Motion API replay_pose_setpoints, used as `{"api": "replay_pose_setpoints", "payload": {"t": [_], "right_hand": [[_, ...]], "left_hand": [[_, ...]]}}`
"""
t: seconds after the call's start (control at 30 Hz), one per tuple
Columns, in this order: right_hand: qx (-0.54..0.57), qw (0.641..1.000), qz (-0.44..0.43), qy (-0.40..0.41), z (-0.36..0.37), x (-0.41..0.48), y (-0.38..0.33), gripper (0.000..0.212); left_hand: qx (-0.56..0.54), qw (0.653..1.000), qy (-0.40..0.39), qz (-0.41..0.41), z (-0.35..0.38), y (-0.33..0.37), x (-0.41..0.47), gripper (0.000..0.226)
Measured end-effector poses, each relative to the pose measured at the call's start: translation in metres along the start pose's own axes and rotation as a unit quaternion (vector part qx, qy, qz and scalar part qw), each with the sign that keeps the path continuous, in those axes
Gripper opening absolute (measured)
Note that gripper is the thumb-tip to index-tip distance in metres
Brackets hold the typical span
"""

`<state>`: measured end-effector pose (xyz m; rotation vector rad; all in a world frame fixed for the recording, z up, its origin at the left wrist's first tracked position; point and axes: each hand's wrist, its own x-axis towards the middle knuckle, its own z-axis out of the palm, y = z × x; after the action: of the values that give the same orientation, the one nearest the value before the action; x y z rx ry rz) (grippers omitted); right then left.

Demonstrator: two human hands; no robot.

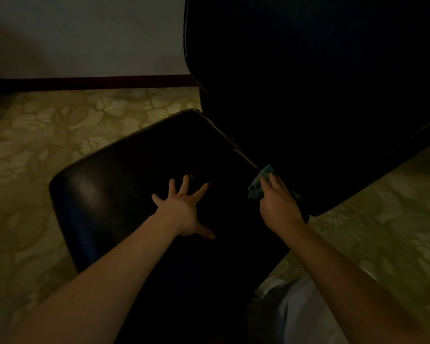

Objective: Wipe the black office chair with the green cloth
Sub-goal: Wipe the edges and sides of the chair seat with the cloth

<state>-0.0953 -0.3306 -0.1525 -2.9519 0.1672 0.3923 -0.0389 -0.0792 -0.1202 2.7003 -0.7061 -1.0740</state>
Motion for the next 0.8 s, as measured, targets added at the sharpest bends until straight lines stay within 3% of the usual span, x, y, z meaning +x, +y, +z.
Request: {"api": "replay_pose_setpoints", "payload": {"t": [0.13, 0.3, 0.47, 0.6, 0.8], "right_hand": [[0.022, 0.999, 0.034, -0.002, 0.000, -0.010, -0.008, 0.065], [-0.016, 1.000, 0.012, -0.009, -0.010, 0.009, -0.024, 0.065], [0.064, 0.998, -0.001, -0.018, -0.015, 0.019, -0.015, 0.064], [0.037, 0.999, 0.014, 0.021, 0.005, 0.002, 0.000, 0.063], [0.052, 0.998, 0.018, 0.016, -0.006, 0.015, -0.015, 0.064]], "left_hand": [[0.007, 1.000, -0.001, -0.001, 0.001, -0.002, 0.001, 0.123], [0.009, 1.000, -0.005, -0.012, 0.001, 0.000, 0.003, 0.123], [0.001, 1.000, -0.007, -0.030, 0.000, 0.003, 0.004, 0.124], [-0.008, 0.999, 0.004, -0.031, 0.005, 0.001, 0.008, 0.124], [-0.003, 0.999, 0.006, -0.051, 0.009, 0.004, 0.012, 0.125]]}}
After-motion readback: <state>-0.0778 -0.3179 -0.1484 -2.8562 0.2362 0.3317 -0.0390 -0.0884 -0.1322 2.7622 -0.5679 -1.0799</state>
